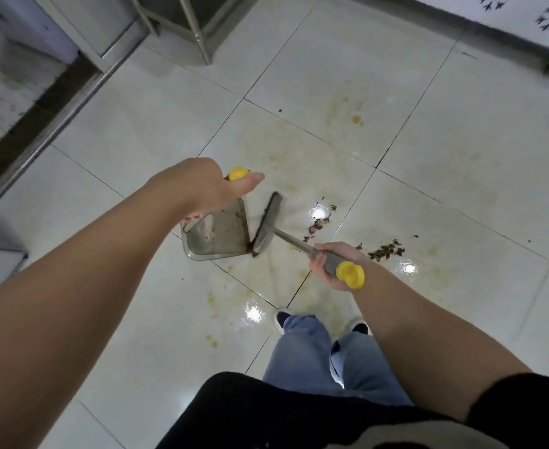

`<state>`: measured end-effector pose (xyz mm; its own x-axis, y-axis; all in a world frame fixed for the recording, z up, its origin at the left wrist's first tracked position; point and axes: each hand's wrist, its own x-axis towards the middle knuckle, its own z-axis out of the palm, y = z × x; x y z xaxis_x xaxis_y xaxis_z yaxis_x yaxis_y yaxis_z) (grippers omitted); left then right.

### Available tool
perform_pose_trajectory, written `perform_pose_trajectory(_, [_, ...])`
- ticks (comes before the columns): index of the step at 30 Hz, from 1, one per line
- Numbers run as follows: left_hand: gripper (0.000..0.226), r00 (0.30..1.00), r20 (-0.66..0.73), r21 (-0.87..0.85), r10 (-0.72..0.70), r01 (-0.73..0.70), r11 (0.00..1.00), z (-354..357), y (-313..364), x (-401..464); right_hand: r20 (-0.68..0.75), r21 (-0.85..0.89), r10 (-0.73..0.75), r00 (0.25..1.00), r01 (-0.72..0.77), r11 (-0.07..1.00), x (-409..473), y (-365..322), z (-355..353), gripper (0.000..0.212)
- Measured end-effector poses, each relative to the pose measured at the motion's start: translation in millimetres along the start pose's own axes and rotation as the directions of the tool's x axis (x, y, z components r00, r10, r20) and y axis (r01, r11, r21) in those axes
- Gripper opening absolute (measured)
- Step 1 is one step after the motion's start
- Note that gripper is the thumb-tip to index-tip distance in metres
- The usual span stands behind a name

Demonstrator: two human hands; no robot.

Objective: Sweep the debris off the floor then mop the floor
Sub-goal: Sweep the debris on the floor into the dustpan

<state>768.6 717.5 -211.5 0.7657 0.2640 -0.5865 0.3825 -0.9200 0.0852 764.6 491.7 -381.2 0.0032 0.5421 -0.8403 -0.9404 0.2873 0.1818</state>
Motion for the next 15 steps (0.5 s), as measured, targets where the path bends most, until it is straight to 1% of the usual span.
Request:
perform_pose_trajectory(2, [0.081, 1.000, 0.009, 0.049, 0.022, -0.023, 0.999, 4.1, 9.5, -5.4, 0.004, -0.006, 0.011, 1.000, -0.011, 1.000, -14.8, -4.9, -22.7, 0.021])
perform_pose_trajectory(6, [0.076, 0.998, 0.009, 0.119, 0.056, -0.056, 0.991, 19.4, 33.4, -13.3, -0.045, 0.028, -0.014, 0.999, 0.015, 0.999, -54.3, -21.6, -80.2, 0.026])
perform_pose_trajectory(9, [0.081, 0.998, 0.012, 0.160, 0.068, -0.069, 0.985, 23.7, 50.5, -14.4, -0.094, 0.041, -0.025, 0.995, 0.029, 0.999, -84.4, -26.1, -128.4, 0.032])
perform_pose_trajectory(12, [0.082, 0.996, -0.034, 0.205, 0.076, -0.068, 0.976, 26.1, 62.8, -12.3, -0.128, 0.039, -0.063, 0.990, 0.069, 0.997, -109.1, -20.1, -170.2, 0.032])
perform_pose_trajectory(15, [0.080, 0.993, -0.077, 0.231, 0.094, -0.074, 0.970, 32.5, 75.7, -10.4, -0.138, 0.083, -0.065, 0.988, 0.076, 0.994, -125.2, -9.8, -199.7, 0.036])
